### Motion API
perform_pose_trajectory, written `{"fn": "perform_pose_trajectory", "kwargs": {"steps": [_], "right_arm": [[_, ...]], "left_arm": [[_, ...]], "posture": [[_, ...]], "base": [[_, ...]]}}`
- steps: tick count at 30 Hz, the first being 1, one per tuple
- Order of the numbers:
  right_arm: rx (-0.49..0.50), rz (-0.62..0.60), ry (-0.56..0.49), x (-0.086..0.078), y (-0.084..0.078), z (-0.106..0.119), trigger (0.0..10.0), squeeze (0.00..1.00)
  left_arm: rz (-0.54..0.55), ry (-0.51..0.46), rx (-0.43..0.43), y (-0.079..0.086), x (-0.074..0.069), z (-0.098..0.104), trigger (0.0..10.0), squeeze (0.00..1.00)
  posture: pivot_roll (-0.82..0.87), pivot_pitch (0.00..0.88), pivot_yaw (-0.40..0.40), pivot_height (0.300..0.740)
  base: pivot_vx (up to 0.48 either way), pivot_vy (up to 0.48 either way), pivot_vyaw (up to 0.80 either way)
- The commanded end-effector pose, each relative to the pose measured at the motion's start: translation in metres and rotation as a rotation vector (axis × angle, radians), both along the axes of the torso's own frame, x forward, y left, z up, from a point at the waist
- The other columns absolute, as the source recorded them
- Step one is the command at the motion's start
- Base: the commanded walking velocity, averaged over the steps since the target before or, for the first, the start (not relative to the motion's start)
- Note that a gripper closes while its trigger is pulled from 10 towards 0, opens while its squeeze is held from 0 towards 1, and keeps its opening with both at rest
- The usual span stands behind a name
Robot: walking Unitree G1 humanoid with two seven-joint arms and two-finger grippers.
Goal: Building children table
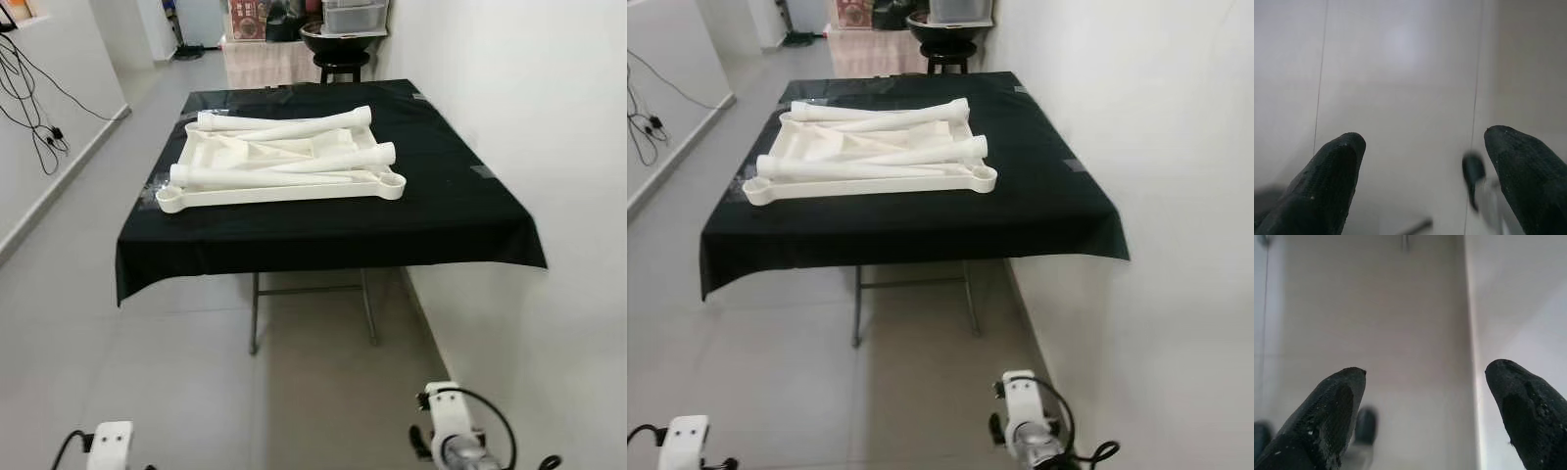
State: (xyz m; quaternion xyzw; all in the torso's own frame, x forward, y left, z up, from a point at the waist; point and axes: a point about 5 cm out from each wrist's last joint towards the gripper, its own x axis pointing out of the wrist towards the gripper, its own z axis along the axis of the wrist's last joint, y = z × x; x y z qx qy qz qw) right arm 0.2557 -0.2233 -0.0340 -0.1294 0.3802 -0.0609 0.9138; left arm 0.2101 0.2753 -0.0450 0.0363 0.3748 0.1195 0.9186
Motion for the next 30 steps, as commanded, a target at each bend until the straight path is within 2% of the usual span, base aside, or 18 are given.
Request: {"fn": "perform_pose_trajectory", "kwargs": {"steps": [1,2,3,4,6,10,11,12,14,16,17,18,20,24,25,30], "right_arm": [[-0.059,0.053,-0.144,0.025,0.0,0.024,10.0,0.0],[-0.097,0.089,-0.239,0.042,0.0,0.042,10.0,0.0],[-0.1,0.107,-0.355,0.06,0.003,0.064,10.0,0.0],[-0.076,0.12,-0.464,0.073,0.007,0.085,10.0,0.0],[-0.034,0.165,-0.591,0.085,0.015,0.109,10.0,0.0],[-0.027,0.182,-0.612,0.087,0.017,0.113,10.0,0.0],[0.032,0.225,-0.648,0.087,0.027,0.121,10.0,0.0],[0.032,0.225,-0.648,0.087,0.027,0.121,10.0,0.0],[0.093,0.308,-0.75,0.078,0.053,0.138,10.0,0.0],[0.093,0.308,-0.75,0.078,0.053,0.138,10.0,0.0],[0.127,0.329,-0.787,0.072,0.063,0.144,10.0,0.0],[0.127,0.329,-0.787,0.072,0.063,0.144,10.0,0.0],[0.225,0.397,-0.796,0.066,0.078,0.145,10.0,0.0],[0.245,0.428,-0.789,0.062,0.083,0.14,10.0,0.0],[0.242,0.412,-0.81,0.067,0.077,0.145,10.0,0.0],[0.256,0.407,-0.83,0.073,0.074,0.154,10.0,0.0]], "left_arm": [[-0.018,-0.155,0.053,0.012,0.026,0.026,10.0,0.0],[-0.03,-0.268,0.108,0.014,0.043,0.045,10.0,0.0],[-0.03,-0.396,0.126,0.013,0.06,0.066,10.0,0.0],[-0.041,-0.512,0.111,0.007,0.072,0.085,10.0,0.0],[-0.08,-0.633,0.046,-0.009,0.083,0.106,10.0,0.0],[-0.095,-0.651,0.027,-0.013,0.085,0.11,10.0,0.0],[-0.188,-0.688,0.007,-0.034,0.084,0.121,10.0,0.0],[-0.188,-0.688,0.007,-0.034,0.084,0.121,10.0,0.0],[-0.329,-0.823,-0.063,-0.085,0.075,0.146,10.0,0.0],[-0.329,-0.823,-0.063,-0.085,0.075,0.146,10.0,0.0],[-0.358,-0.86,-0.093,-0.102,0.07,0.153,10.0,0.0],[-0.358,-0.86,-0.093,-0.102,0.07,0.153,10.0,0.0],[-0.408,-0.852,-0.089,-0.117,0.065,0.151,10.0,0.0],[-0.375,-0.837,-0.091,-0.113,0.061,0.149,10.0,0.0],[-0.354,-0.843,-0.088,-0.109,0.064,0.154,10.0,0.0],[-0.334,-0.872,-0.096,-0.107,0.07,0.167,10.0,0.0]], "posture": [[-0.09,0.0,0.009,0.74],[-0.1,0.0,0.007,0.74],[-0.1,0.0,0.004,0.74],[-0.1,0.0,0.003,0.74],[-0.11,0.0,0.003,0.74],[-0.11,0.0,0.002,0.74],[-0.11,0.0,0.0,0.74],[-0.11,0.0,0.0,0.74],[-0.11,0.0,0.004,0.74],[-0.11,0.0,0.004,0.74],[-0.12,0.0,0.006,0.74],[-0.12,0.0,0.006,0.74],[-0.12,0.0,0.013,0.74],[-0.12,0.0,0.022,0.74],[-0.12,0.0,0.028,0.74],[-0.13,0.0,0.04,0.74]], "base": [[0.0,0.0,0.0],[0.0,0.0,0.0],[0.0,0.0,0.0],[0.0,0.0,0.0],[0.0,0.0,0.0],[0.0,0.0,0.0],[0.0,0.0,0.0],[0.0,0.0,0.0],[0.0,0.0,0.0],[0.0,0.0,0.0],[0.0,0.0,0.0],[0.0,0.0,0.0],[0.0,0.0,0.0],[0.0,0.0,0.0],[0.0,0.0,0.0],[0.1,0.0,0.32]]}}
